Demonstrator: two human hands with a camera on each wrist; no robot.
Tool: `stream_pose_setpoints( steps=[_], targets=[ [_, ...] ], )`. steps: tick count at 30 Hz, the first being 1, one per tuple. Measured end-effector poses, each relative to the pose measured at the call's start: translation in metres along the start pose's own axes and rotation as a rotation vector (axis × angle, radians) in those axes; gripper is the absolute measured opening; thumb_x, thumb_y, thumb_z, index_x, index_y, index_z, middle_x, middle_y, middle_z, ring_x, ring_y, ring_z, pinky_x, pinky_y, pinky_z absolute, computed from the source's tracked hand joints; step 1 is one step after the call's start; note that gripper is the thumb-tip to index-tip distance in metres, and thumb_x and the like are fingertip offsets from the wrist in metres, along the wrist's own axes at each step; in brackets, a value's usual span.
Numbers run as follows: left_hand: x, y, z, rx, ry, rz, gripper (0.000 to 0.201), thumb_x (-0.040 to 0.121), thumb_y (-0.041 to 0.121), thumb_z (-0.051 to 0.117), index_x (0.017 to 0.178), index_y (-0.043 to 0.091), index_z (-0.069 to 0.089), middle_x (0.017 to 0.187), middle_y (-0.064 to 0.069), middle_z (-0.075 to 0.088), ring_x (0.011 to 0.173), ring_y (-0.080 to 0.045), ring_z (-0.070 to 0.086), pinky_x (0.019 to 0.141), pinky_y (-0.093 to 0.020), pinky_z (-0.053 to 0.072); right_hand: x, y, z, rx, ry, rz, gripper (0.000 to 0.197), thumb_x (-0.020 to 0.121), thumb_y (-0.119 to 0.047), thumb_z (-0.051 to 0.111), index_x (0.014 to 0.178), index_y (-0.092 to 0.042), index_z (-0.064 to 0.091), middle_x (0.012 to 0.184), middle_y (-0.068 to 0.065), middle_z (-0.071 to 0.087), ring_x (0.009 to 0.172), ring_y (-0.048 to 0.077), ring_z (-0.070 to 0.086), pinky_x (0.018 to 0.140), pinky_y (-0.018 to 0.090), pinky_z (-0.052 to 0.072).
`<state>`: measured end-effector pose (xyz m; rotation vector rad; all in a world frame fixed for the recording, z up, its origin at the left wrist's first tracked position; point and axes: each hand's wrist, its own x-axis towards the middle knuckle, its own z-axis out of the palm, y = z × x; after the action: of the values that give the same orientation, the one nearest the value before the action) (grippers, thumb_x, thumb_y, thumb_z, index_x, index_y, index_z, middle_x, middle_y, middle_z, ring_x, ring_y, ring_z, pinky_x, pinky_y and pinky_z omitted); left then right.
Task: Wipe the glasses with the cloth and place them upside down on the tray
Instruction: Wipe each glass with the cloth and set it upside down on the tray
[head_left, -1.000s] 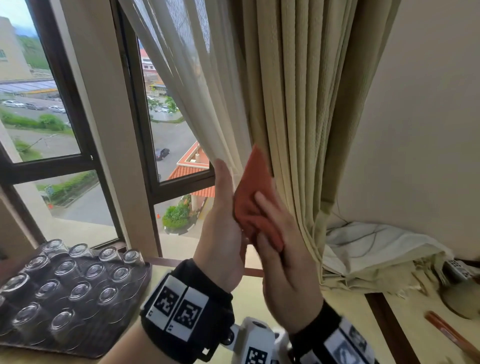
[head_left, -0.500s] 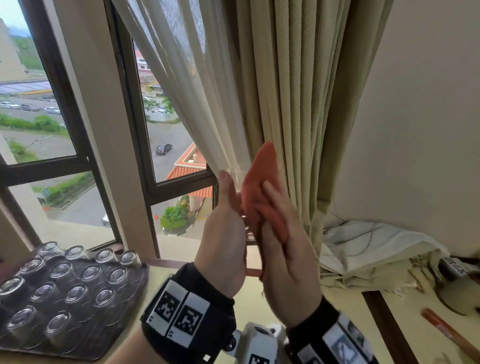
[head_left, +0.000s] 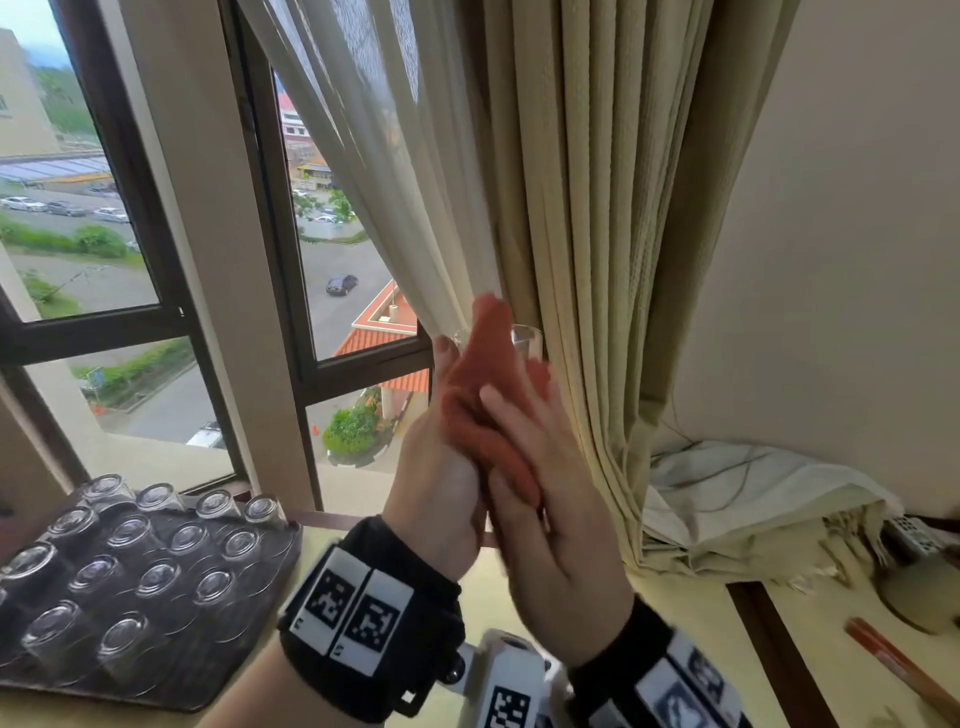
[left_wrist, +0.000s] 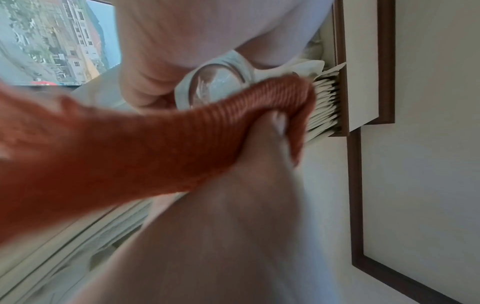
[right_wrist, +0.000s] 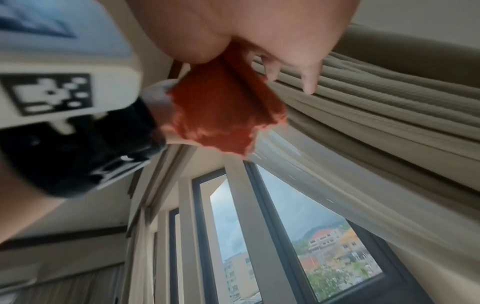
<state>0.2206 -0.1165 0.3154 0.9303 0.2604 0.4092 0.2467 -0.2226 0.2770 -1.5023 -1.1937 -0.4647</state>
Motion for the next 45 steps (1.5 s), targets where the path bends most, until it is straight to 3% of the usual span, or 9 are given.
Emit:
stream_pose_setpoints(
  steps=[4,7,12,16,21,26,30,38,45],
  targets=[
    [-0.003,0.003,-0.005,0.075,0.004,-0.002,0.075,0.102,0.073,0.042,0.104,0.010,0.080,0.101,-0.015,0.081,0.094,-0.027,0.078,0.095,-0.050,0.061,-0.029,0.016,0.001,0.072,0.057,0.210,0.051,0.106,-0.028,0.041,0.156,-0.039,0.042,0.168,-0.003,0.039,0.157,0.029,0.033,0.120,0.065,0.035],
    [-0.006,0.001,0.000,0.141,0.019,-0.011,0.076,0.102,0.076,0.040,0.096,0.012,0.079,0.085,-0.010,0.077,0.073,-0.018,0.069,0.071,-0.040,0.061,-0.009,0.022,-0.005,0.222,0.165,0.453,0.047,0.108,-0.043,0.039,0.155,-0.040,0.046,0.145,0.001,0.062,0.132,0.024,0.061,0.106,0.065,0.050],
    [-0.011,-0.001,0.010,0.140,-0.074,-0.039,0.091,0.080,0.091,0.047,0.109,0.010,0.077,0.100,-0.009,0.078,0.087,-0.025,0.076,0.077,-0.043,0.061,0.006,0.004,-0.013,0.148,0.155,0.210,0.048,0.110,-0.030,0.047,0.157,-0.028,0.042,0.156,-0.025,0.048,0.145,0.003,0.047,0.117,0.028,0.043],
    [-0.002,0.008,0.002,0.106,-0.031,0.035,0.120,0.052,0.082,0.089,0.135,-0.001,0.062,0.105,-0.018,0.076,0.086,-0.028,0.077,0.079,-0.041,0.064,-0.032,0.009,-0.002,0.087,0.039,0.208,0.055,0.107,-0.030,0.048,0.159,-0.039,0.037,0.166,-0.004,0.042,0.156,0.022,0.035,0.122,0.039,0.038],
    [-0.005,0.006,0.002,0.131,-0.007,0.054,0.077,0.085,0.073,0.073,0.127,0.008,0.070,0.111,-0.019,0.080,0.096,-0.029,0.079,0.085,-0.046,0.061,-0.015,0.014,-0.008,0.121,0.150,0.427,0.046,0.111,-0.039,0.038,0.154,-0.025,0.049,0.119,-0.005,0.071,0.112,0.018,0.069,0.098,0.039,0.056],
    [-0.017,-0.002,0.012,0.161,-0.086,-0.005,0.065,0.106,0.069,0.039,0.093,0.026,0.086,0.107,-0.009,0.080,0.107,-0.033,0.073,0.098,-0.056,0.055,0.017,0.011,-0.022,0.200,0.165,0.345,0.051,0.110,-0.039,0.038,0.160,-0.027,0.040,0.155,-0.001,0.055,0.144,0.019,0.052,0.118,0.053,0.043],
    [-0.012,0.002,0.005,0.176,-0.072,0.054,0.091,0.081,0.093,0.049,0.121,0.017,0.077,0.119,-0.014,0.079,0.113,-0.034,0.076,0.104,-0.056,0.056,-0.014,0.003,-0.011,0.110,0.015,0.191,0.054,0.109,-0.024,0.041,0.163,-0.030,0.033,0.171,-0.004,0.031,0.158,0.021,0.030,0.127,0.044,0.031],
    [-0.021,-0.004,0.005,0.241,-0.142,0.118,0.079,0.074,0.082,0.057,0.119,0.018,0.073,0.086,0.004,0.075,0.072,-0.010,0.071,0.063,-0.029,0.057,0.009,0.000,-0.016,0.300,0.163,0.447,0.034,0.110,-0.039,0.034,0.138,-0.045,0.051,0.124,-0.027,0.070,0.117,0.004,0.069,0.099,0.036,0.059],
    [-0.017,0.003,0.001,0.118,-0.063,0.090,0.081,0.086,0.077,0.057,0.137,0.015,0.067,0.125,-0.016,0.077,0.118,-0.032,0.075,0.108,-0.050,0.055,-0.019,-0.004,-0.005,0.165,0.009,0.149,0.054,0.108,-0.018,0.042,0.160,-0.033,0.036,0.171,-0.009,0.030,0.159,0.021,0.029,0.127,0.044,0.031]
  ],
)
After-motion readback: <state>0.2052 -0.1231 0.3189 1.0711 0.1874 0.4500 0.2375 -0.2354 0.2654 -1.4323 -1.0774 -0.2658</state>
